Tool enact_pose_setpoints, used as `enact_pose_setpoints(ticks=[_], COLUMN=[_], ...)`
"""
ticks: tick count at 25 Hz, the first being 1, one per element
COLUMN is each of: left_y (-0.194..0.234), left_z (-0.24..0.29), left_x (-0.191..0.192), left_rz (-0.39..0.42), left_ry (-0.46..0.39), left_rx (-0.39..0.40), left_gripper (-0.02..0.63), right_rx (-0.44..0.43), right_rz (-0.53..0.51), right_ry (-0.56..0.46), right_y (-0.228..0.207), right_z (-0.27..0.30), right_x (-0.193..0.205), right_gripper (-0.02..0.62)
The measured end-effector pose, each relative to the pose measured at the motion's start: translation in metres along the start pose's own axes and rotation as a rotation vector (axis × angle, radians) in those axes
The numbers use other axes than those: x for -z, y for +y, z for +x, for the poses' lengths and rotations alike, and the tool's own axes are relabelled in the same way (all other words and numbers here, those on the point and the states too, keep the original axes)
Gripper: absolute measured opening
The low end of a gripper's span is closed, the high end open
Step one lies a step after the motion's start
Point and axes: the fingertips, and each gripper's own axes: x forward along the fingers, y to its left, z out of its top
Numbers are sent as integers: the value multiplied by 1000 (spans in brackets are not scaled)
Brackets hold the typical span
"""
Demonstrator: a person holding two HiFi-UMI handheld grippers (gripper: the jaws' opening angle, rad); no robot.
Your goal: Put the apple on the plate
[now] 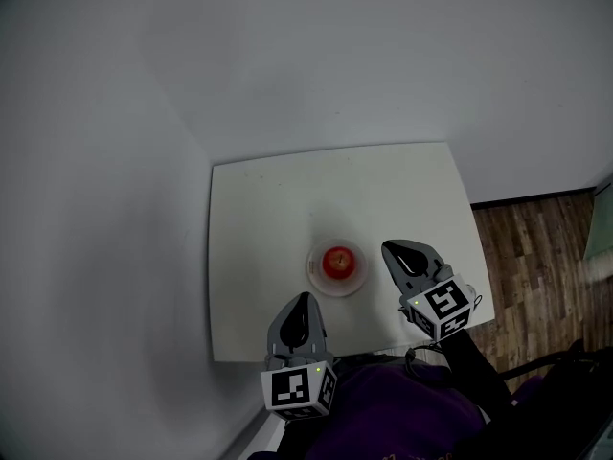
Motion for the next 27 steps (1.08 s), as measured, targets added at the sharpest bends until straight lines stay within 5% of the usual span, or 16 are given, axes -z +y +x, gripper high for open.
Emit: enact_pose_setpoints(ticks=[27], left_y=[-5], left_z=[2], left_x=[-2], left_rz=[10], left_ry=[1], left_rx=[43], left_gripper=[8], right_rx=[50], right_rz=[-25], right_ry=[-21], right_y=[-5], right_z=[-10], right_x=[-9], right_gripper=[9])
